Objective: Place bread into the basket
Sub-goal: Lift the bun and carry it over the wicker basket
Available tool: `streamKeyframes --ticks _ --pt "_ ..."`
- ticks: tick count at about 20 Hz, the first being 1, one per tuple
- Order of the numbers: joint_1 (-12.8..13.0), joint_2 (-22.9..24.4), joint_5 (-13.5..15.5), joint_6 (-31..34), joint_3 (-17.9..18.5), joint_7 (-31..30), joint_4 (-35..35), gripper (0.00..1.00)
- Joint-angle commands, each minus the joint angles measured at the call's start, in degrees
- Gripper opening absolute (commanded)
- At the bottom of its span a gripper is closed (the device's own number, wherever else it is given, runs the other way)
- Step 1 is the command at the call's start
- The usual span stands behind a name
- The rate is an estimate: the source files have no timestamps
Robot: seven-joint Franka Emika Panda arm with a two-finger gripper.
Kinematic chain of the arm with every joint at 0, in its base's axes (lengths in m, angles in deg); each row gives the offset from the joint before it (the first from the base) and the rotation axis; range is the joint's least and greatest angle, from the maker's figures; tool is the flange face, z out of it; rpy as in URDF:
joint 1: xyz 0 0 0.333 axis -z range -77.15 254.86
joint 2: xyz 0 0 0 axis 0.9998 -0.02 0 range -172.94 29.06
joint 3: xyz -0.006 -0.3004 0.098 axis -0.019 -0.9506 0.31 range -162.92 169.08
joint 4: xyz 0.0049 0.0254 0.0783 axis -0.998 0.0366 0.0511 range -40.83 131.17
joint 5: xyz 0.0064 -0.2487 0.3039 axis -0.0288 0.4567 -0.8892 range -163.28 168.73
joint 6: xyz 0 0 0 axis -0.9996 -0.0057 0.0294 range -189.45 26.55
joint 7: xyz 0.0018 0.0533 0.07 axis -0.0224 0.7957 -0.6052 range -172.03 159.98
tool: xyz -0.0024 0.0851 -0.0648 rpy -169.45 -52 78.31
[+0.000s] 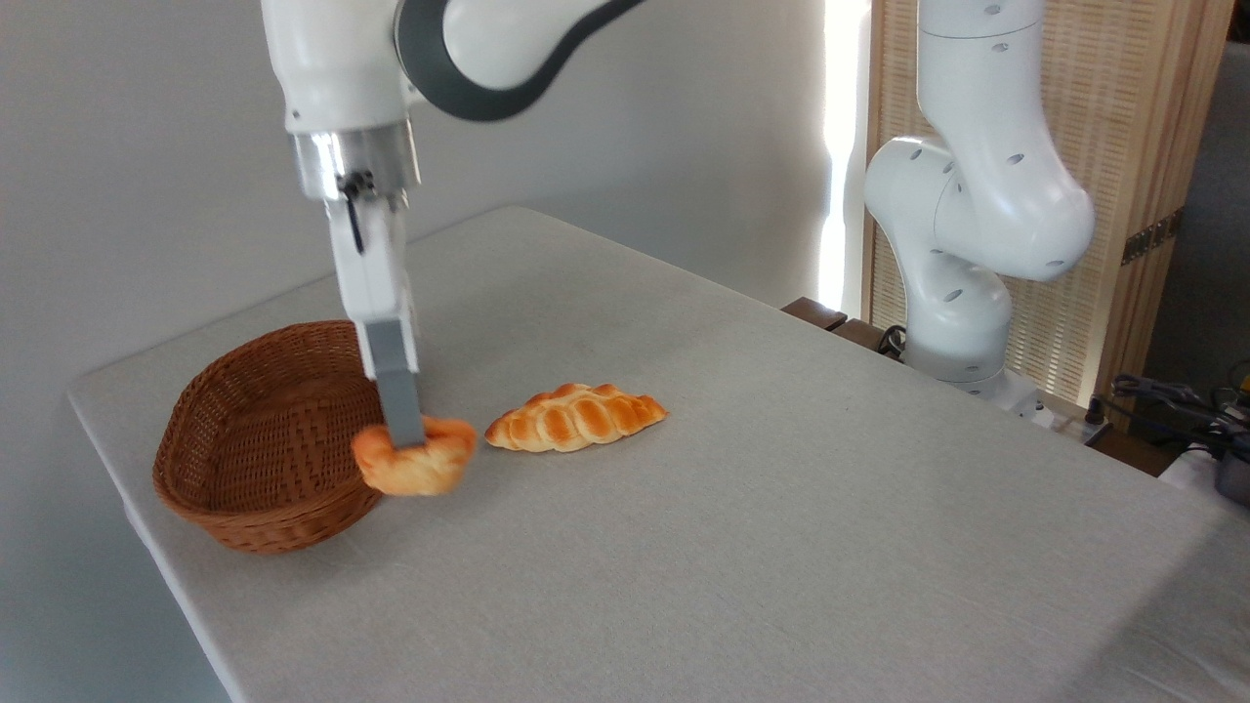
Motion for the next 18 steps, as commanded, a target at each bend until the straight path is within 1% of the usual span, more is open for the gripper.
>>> streamKeyframes --ticks 1,2,3,6,8,10,13,14,15,16,17,18 --pt "-0.6 -0.8 3.3 1.4 -3.3 -3.3 -4.0 0.13" --pt "-0.6 -1.0 5.0 1.2 -3.4 -5.2 -4.4 0.14" --pt "-0.6 -1.6 5.7 0.8 -3.8 -6.6 -5.3 0.14" --pt "-0.6 -5.3 6.0 0.5 -5.5 -11.2 -9.0 0.15" --pt "-0.6 -7.0 6.2 -3.2 -6.3 -13.9 -10.0 0.15" --pt "-0.5 -8.9 7.4 -7.8 -6.8 -17.7 -9.9 0.15" --pt "-0.3 -11.5 7.6 -13.9 -8.5 -22.6 -9.8 0.21" --pt "-0.3 -12.1 7.6 -15.0 -8.6 -23.9 -9.7 0.26" --pt "-0.2 -12.6 7.5 -16.1 -8.7 -24.5 -9.6 0.35" --pt "-0.1 -12.8 7.5 -17.3 -8.7 -24.5 -9.4 0.49" --pt "-0.1 -13.2 7.5 -18.0 -8.7 -24.5 -9.3 0.68" --pt "-0.1 -13.5 7.4 -18.2 -8.6 -24.5 -9.2 0.81"
